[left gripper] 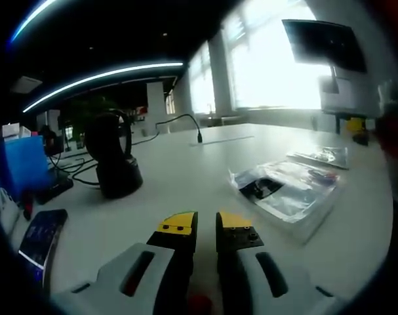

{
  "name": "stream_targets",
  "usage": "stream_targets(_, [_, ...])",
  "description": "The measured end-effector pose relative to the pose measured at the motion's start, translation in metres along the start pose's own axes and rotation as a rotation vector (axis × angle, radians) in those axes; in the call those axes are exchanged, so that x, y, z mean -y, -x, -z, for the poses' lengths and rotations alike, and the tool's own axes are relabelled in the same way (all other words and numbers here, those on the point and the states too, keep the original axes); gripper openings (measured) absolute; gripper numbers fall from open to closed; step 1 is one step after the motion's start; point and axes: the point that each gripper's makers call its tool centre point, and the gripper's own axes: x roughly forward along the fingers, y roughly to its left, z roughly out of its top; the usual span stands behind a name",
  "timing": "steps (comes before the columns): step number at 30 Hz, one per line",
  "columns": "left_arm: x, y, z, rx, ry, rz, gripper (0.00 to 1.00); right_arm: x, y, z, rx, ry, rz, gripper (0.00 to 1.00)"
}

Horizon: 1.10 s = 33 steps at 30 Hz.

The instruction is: Clip sheet goods on table flip sheet goods clip sheet goods scan sheet goods put sheet goods back to table

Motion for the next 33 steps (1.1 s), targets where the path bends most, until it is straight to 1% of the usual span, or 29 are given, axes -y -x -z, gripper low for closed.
stream_targets(2, [-0.002,-0.001,0.001,-0.002,0.0,-0.003,0.04,-0.002,-0.001,0.004,-0.005,0.004,-0.019,0.0])
stream_targets(4, [-0.004,-0.002,0.002,-0.008,0.001,-0.005,0.04,-0.007,-0.003,0.01,-0.014,-0.007,-0.056,0.0])
stream_targets(9, [-0.004,-0.001,0.002,-0.009,-0.002,-0.007,0.04,-0.017,-0.005,0.025,-0.045,0.031,-0.114,0.0])
stream_targets(12, [-0.003,0.0,0.002,-0.008,-0.004,-0.007,0.04,-0.021,-0.005,0.033,-0.062,0.053,-0.129,0.0])
stream_targets(16, [-0.002,-0.001,0.003,-0.013,-0.006,-0.005,0.04,-0.027,-0.004,0.035,-0.057,0.093,-0.158,0.0])
stream_targets(20, [-0.004,-0.001,0.002,-0.007,-0.002,-0.009,0.04,-0.034,-0.001,0.035,-0.038,0.113,-0.208,0.0])
stream_targets(24, [-0.006,-0.001,0.002,-0.003,0.002,-0.016,0.04,-0.036,0.0,0.037,-0.031,0.128,-0.235,0.0])
stream_targets(26, [-0.006,-0.001,0.003,-0.006,-0.002,-0.019,0.04,-0.04,0.002,0.037,-0.021,0.14,-0.259,0.0])
stream_targets(29, [-0.005,-0.001,0.003,-0.007,-0.007,-0.018,0.04,-0.042,0.003,0.038,-0.013,0.161,-0.268,0.0])
stream_targets(33, [-0.005,0.0,0.001,0.004,-0.001,-0.015,0.04,-0.041,0.002,0.044,-0.02,0.158,-0.26,0.0])
